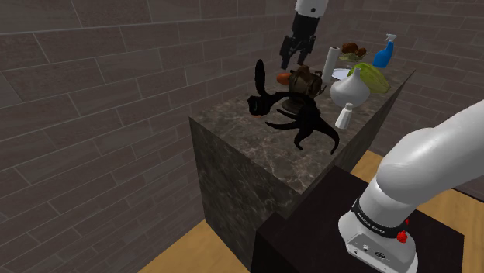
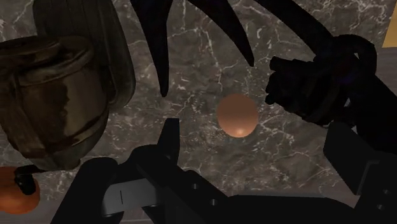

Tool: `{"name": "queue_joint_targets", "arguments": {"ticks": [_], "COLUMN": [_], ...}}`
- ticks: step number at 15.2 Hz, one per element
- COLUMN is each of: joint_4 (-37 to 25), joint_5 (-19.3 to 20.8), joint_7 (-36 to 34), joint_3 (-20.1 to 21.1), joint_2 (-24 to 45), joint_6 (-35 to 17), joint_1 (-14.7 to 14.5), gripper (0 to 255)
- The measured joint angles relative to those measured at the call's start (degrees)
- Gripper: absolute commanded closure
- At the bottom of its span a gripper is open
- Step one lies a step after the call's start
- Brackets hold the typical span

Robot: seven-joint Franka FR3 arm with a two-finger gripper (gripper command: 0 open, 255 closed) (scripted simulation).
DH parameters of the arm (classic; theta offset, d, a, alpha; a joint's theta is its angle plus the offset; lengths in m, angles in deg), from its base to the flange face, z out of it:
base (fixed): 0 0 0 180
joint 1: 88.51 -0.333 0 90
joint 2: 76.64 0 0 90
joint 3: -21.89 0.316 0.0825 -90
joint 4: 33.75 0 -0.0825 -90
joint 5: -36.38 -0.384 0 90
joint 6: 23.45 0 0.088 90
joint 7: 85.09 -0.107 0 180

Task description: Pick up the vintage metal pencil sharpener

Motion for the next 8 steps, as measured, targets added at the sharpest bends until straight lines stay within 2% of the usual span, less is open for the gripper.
{"name": "queue_joint_targets", "arguments": {"ticks": [8], "joint_4": [-9.39], "joint_5": [1.76], "joint_7": [0.61], "joint_3": [-3.49], "joint_2": [14.76], "joint_6": [-3.47], "joint_1": [2.67], "gripper": [0]}}
